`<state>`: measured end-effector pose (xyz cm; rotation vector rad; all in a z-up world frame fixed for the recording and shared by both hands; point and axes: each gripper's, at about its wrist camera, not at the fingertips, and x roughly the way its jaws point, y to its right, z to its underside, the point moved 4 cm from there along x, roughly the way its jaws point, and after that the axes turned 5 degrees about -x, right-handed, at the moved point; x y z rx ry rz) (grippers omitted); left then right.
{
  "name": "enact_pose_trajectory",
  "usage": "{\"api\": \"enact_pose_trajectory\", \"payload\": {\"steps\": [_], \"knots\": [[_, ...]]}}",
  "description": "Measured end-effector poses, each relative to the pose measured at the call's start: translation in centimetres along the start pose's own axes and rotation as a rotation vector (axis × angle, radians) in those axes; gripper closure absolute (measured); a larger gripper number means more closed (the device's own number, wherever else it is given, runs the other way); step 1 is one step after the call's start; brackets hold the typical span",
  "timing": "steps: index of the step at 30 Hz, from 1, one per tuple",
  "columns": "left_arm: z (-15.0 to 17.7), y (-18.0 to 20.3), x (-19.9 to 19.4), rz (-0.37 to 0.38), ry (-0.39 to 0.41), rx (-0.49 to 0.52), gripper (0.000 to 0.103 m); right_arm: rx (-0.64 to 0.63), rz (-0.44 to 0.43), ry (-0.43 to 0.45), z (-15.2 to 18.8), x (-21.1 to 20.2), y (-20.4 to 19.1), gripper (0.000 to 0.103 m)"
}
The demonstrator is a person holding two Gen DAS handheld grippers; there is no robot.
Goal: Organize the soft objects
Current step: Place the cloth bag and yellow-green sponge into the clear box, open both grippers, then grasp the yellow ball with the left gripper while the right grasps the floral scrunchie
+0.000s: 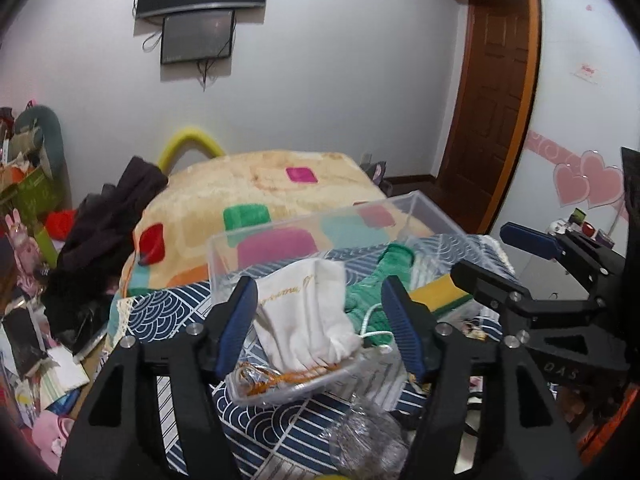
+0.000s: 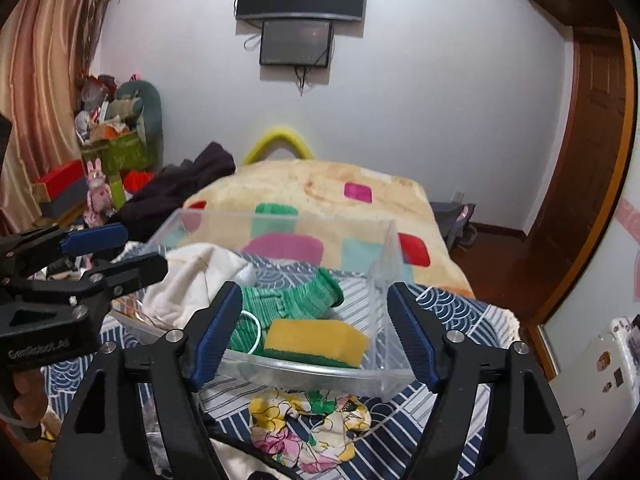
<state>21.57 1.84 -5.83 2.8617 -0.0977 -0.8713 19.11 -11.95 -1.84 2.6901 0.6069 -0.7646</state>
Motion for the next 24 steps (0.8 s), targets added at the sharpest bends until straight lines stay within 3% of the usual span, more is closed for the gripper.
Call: {"api": "enact_pose_trajectory", "payload": {"steps": [6, 13, 17, 24], "knots": [[0.0, 0.5, -3.7, 0.011, 0.071, 0.010, 0.018, 0.022, -0.006, 0.071, -0.5, -2.5, 0.1, 0.022], [1.5, 0.2, -6.6, -0.031, 0.118, 0.015, 0.007, 0.056, -0.015, 0.099, 0.8, -4.3, 0.0, 0.019], [3.4, -0.3, -6.8, -0.051, 0.088, 0.027, 0.006, 0.077, -0.025, 0.065, 2.3, -3.8, -0.1, 0.019], [8.1, -1.7, -4.9, -0.058, -0.041, 0.016, 0.006, 0.133, -0.044, -0.057, 6.3, -1.8, -0.3, 0.019]]}}
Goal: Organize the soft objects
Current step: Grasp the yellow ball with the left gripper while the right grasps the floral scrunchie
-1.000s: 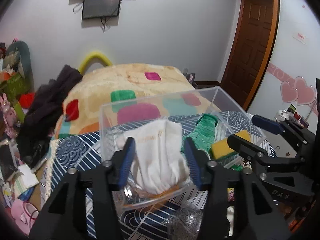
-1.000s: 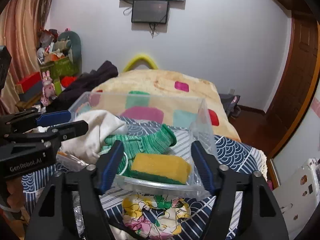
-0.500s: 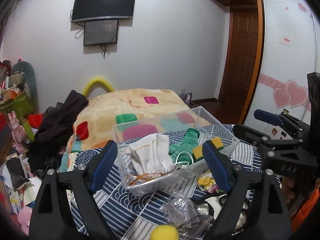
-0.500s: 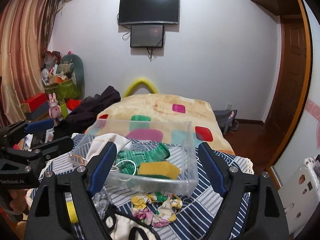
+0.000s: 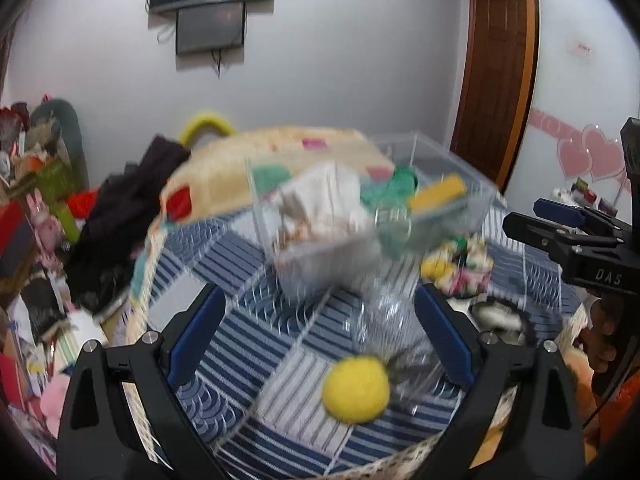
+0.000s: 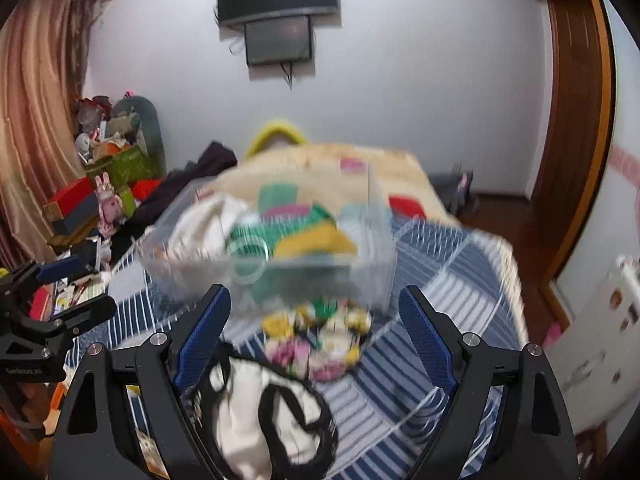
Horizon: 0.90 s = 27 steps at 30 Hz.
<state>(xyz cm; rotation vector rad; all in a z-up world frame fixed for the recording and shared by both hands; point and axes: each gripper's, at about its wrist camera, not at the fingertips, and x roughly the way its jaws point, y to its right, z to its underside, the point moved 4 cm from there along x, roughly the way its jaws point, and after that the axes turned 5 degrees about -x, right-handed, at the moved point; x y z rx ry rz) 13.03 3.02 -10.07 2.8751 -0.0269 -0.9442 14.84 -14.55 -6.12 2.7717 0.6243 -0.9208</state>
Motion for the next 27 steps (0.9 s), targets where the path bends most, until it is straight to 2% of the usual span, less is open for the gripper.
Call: {"api": "enact_pose_trajectory", "payload": {"steps": [3, 7, 8, 16, 17, 18, 19, 21, 23, 24, 27], "knots": [[2.2, -0.3, 1.3, -0.002, -0.061, -0.013, 0.006, 0.008, 0.014, -0.064, 1.8, 1.4, 0.2, 0.019], [4.0, -0.6, 2.0, 0.007, -0.100, -0.028, 0.006, 0.017, 0.025, -0.113, 2.8, 2.7, 0.5, 0.019], [4.3, -0.6, 2.1, 0.012, -0.104, -0.033, 0.009, 0.020, 0.027, -0.120, 2.9, 3.0, 0.6, 0.019], [6.6, 0.3, 3.5, 0.086, -0.183, -0.039, 0.048, 0.059, -0.004, -0.188, 3.5, 5.1, 0.5, 0.020], [6.8, 0.5, 3.6, 0.094, -0.191, -0.034, 0.057, 0.059, -0.011, -0.195, 3.5, 5.3, 0.4, 0.020], [7.1, 0.8, 3.7, 0.100, -0.198, -0.030, 0.057, 0.059, -0.017, -0.198, 3.5, 5.3, 0.2, 0.021], [7.1, 1.0, 3.9, 0.099, -0.201, -0.025, 0.057, 0.057, -0.025, -0.202, 3.5, 5.4, 0.0, 0.023], [7.2, 1.1, 3.6, 0.092, -0.187, -0.018, 0.059, 0.042, -0.047, -0.224, 3.8, 5.7, -0.4, 0.052], [7.1, 1.3, 3.1, 0.094, -0.170, -0.011, 0.059, 0.021, -0.032, -0.219, 4.0, 5.6, -0.5, 0.062], [7.0, 1.3, 2.8, 0.089, -0.158, -0.005, 0.059, 0.020, -0.044, -0.217, 4.1, 5.4, -0.5, 0.074], [6.8, 1.3, 1.9, 0.072, -0.127, 0.003, 0.059, 0.033, -0.063, -0.207, 4.2, 4.6, -0.2, 0.083]]}}
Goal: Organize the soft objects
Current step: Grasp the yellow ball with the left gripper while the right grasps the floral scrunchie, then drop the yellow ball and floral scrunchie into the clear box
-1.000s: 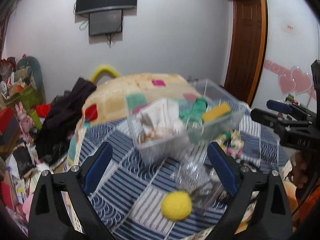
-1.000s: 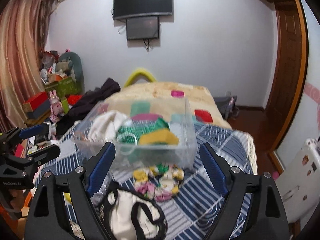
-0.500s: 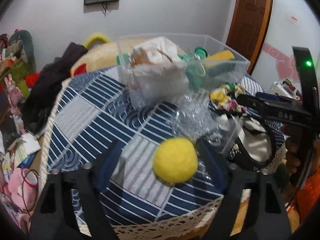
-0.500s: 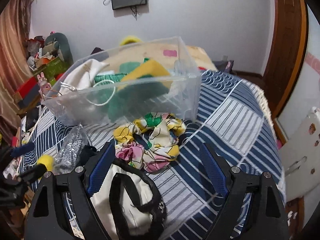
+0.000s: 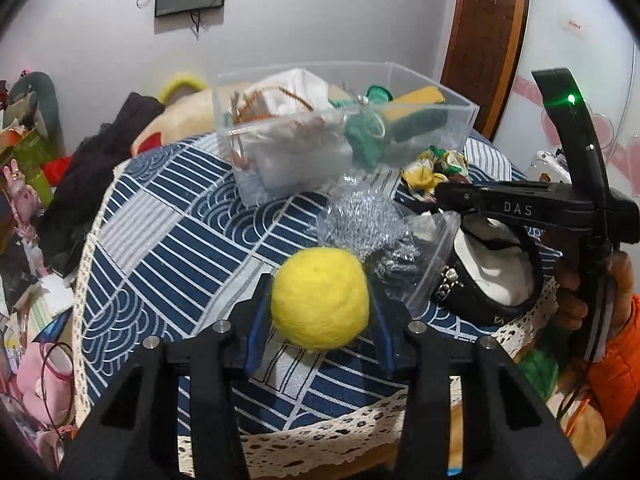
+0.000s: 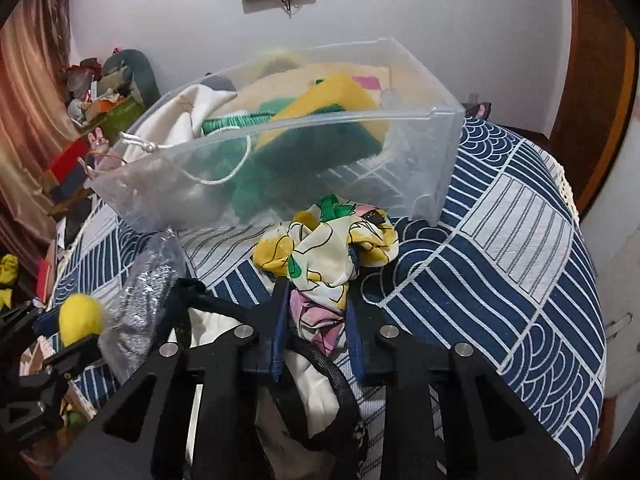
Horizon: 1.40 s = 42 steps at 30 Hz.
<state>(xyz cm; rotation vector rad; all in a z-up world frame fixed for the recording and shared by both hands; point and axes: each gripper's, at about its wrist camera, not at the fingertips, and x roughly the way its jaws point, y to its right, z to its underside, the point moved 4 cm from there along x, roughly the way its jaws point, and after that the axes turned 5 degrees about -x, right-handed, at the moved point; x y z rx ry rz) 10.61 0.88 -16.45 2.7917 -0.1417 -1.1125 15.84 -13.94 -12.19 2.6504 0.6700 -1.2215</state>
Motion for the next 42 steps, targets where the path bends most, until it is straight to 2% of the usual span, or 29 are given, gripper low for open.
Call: {"api": "enact_pose_trajectory", "payload": {"steps": [11, 22, 27, 34, 42], "knots": [[-2.4, -0.8, -3.2, -0.023, 0.099, -0.020, 0.059, -0.033, 0.042, 0.141, 0.0, -5.9, 0.7, 0.085], [-7.8, -1.2, -6.1, -0.040, 0.246, -0.025, 0.059, -0.057, 0.059, 0.278, -4.2, -8.4, -0.7, 0.085], [-10.4, -1.2, -6.1, -0.047, 0.282, -0.022, 0.059, -0.077, 0.078, 0.328, -6.1, -9.1, -0.4, 0.085], [-13.5, -1.4, -4.9, -0.045, 0.294, -0.026, 0.059, -0.104, 0.096, 0.351, -8.6, -8.4, -0.9, 0.085], [-15.7, -0.9, -1.4, -0.004, 0.246, -0.051, 0.059, -0.106, 0.091, 0.315, -10.0, -5.5, -1.4, 0.085]]}}
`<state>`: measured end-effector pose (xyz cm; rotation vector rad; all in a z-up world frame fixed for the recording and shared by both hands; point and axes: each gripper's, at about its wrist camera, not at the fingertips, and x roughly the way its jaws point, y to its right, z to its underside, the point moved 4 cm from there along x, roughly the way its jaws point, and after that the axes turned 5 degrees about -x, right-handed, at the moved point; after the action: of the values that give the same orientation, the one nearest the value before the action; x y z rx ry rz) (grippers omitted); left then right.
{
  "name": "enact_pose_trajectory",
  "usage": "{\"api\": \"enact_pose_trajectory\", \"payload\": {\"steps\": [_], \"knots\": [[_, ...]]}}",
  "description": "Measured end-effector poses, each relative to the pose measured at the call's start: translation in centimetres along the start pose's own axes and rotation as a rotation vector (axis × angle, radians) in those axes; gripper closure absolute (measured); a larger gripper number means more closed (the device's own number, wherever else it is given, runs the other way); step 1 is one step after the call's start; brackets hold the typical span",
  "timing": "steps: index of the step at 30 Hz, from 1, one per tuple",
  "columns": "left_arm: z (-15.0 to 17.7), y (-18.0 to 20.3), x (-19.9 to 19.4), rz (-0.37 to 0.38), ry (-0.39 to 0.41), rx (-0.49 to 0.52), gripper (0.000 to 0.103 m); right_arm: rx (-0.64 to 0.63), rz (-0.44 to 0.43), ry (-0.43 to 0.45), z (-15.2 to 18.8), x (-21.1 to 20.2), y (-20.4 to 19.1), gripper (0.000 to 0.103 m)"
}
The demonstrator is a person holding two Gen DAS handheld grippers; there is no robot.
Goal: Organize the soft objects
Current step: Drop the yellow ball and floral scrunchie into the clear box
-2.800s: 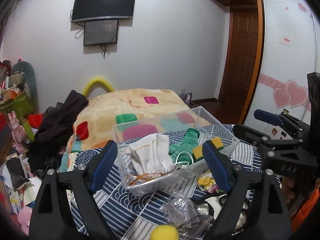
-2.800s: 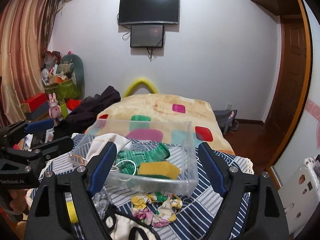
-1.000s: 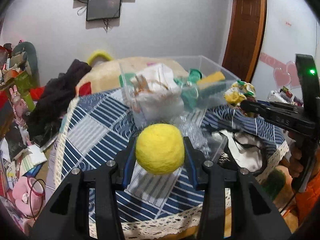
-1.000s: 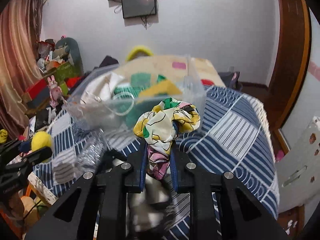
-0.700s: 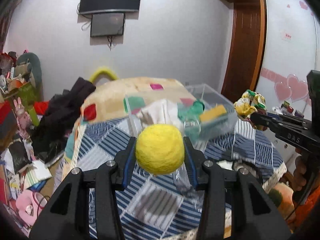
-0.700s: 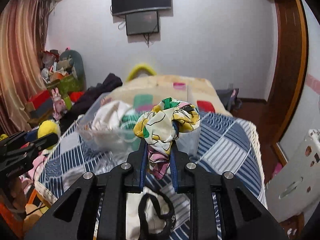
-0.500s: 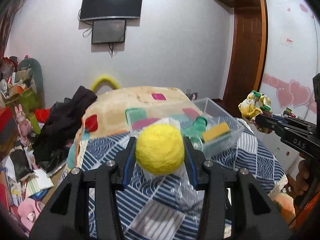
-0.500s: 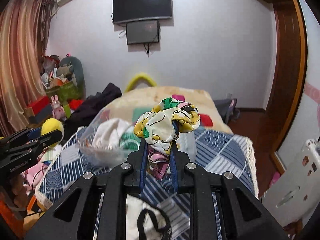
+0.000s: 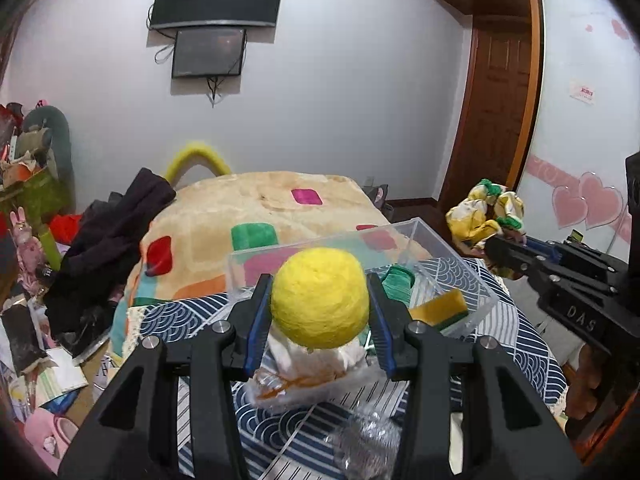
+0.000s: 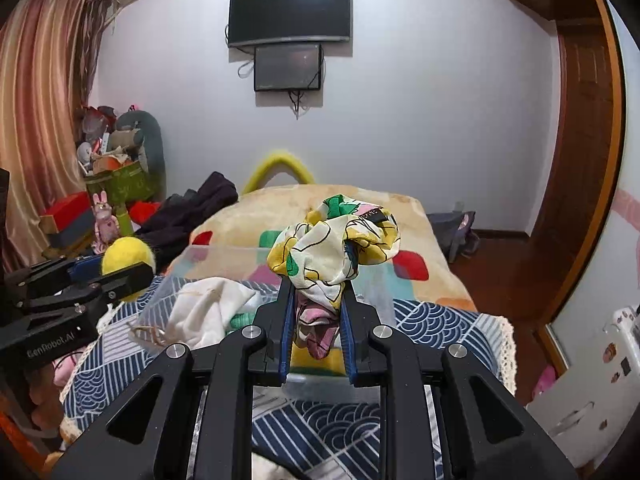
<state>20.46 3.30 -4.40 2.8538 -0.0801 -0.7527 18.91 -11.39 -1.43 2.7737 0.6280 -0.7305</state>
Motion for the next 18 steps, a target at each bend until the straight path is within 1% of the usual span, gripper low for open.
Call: {"api": "enact_pose_trajectory", "payload": {"steps": [6, 13, 16, 18], "knots": [[0.9, 0.7, 3.8, -0.004, -0.075, 0.001, 0.059, 0.009, 0.005, -0.076, 0.5, 3.0, 0.4, 0.085], [2.0, 1.4, 6.7, 0.005, -0.146, 0.000, 0.059, -0.024, 0.022, -0.156, 1.5, 5.3, 0.1, 0.085], [2.5, 1.7, 7.6, -0.008, -0.162, 0.012, 0.059, -0.048, 0.028, -0.186, 2.0, 5.8, 0.0, 0.085], [2.8, 1.7, 8.0, -0.013, -0.175, 0.015, 0.058, -0.066, 0.031, -0.200, 2.2, 5.8, -0.1, 0.081]]}}
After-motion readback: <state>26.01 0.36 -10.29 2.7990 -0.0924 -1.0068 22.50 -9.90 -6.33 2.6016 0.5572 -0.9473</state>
